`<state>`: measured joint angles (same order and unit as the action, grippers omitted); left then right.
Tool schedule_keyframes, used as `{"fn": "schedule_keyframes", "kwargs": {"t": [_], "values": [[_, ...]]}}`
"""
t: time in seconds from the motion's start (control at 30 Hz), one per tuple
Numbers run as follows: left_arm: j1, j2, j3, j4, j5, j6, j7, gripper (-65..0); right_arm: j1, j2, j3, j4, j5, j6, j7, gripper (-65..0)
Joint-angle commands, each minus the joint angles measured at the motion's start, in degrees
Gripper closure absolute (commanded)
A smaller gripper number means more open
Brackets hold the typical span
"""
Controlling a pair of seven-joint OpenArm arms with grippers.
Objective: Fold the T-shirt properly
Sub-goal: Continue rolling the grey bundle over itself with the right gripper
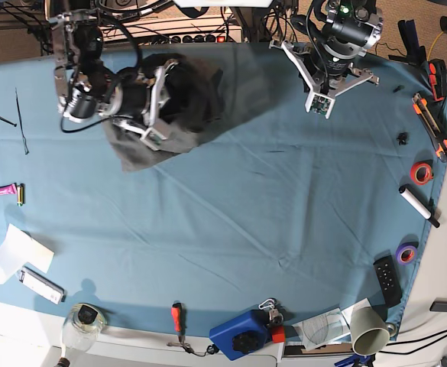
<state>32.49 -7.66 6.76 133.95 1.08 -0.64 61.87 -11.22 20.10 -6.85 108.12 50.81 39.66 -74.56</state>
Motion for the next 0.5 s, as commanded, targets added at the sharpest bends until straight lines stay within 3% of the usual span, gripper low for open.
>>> {"fn": "schedule_keyframes", "kwargs": {"t": [0.0,0.3,0.47], "values": [[0.2,0.0,0.1,1.0,0.2,0.2,-1.0,0.0,0.9,0.5,-0.4,1.0,1.5,0.3,1.0,-4.2],[0.2,0.0,0.1,1.0,0.2,0.2,-1.8,0.0,4.6,-2.6,-1.0,1.0,8.8,0.3,1.3,-4.2],[0.2,0.0,0.1,1.0,0.2,0.2,-1.9,0.0,7.4,-4.9,-0.9,1.0,9.2,0.3,1.3,-4.2]]}}
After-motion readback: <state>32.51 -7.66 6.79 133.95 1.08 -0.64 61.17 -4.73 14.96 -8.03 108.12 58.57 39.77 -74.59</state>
